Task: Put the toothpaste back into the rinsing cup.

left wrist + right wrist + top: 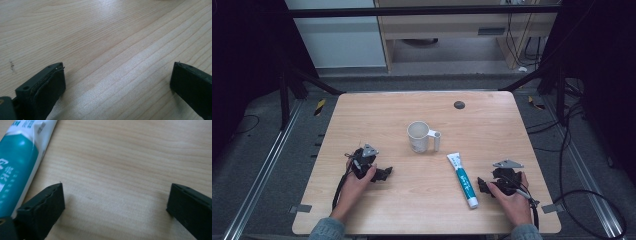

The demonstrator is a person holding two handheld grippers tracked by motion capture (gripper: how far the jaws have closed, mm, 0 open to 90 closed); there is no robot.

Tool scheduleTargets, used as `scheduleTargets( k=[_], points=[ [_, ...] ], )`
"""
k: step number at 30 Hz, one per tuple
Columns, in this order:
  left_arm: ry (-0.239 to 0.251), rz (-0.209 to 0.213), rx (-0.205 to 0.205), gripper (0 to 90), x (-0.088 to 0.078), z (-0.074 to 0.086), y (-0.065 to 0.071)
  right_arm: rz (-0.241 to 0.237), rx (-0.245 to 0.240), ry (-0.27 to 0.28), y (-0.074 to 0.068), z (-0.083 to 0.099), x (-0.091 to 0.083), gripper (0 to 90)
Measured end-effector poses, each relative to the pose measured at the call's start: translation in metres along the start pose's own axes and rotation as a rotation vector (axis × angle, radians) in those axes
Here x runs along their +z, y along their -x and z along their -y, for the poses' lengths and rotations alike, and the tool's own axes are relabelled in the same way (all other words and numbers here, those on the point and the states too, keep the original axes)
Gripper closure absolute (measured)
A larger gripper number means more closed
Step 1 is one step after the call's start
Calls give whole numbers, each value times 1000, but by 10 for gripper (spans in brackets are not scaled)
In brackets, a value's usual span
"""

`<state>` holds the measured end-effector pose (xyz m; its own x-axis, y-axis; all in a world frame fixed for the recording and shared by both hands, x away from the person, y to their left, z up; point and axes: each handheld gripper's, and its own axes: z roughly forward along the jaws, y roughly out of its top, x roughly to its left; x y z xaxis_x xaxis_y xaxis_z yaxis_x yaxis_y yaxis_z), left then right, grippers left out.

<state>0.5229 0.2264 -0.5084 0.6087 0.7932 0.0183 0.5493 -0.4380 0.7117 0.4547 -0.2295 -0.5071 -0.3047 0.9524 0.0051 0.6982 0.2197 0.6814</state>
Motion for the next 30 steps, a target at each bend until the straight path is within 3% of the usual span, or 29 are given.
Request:
scheduleTargets(
  k=[2,4,6,12,16,21,25,30],
  points=[
    [0,-1,0,0,0,0,0,-10,-37,-37,-3,-6,-6,160],
    [0,-1,0,0,0,0,0,15,-66,-54,-9,-10,-14,116],
    [0,-1,0,0,0,0,0,17,-65,-66,-11,-12,-17,122],
    [0,-1,0,0,0,0,0,-19,-70,-102,-15,-14,-34,192],
    [0,-1,0,0,0,0,0,-37,-97,-110,-24,-21,-42,229],
    [0,-1,0,0,0,0,0,-82,-103,-128,-38,-33,-45,247],
    [1,0,-1,0,0,0,0,-65,-119,-136,-47,-44,-45,279],
    [1,0,-1,0,0,0,0,-86,-129,-145,-55,-56,-46,292]
  ],
)
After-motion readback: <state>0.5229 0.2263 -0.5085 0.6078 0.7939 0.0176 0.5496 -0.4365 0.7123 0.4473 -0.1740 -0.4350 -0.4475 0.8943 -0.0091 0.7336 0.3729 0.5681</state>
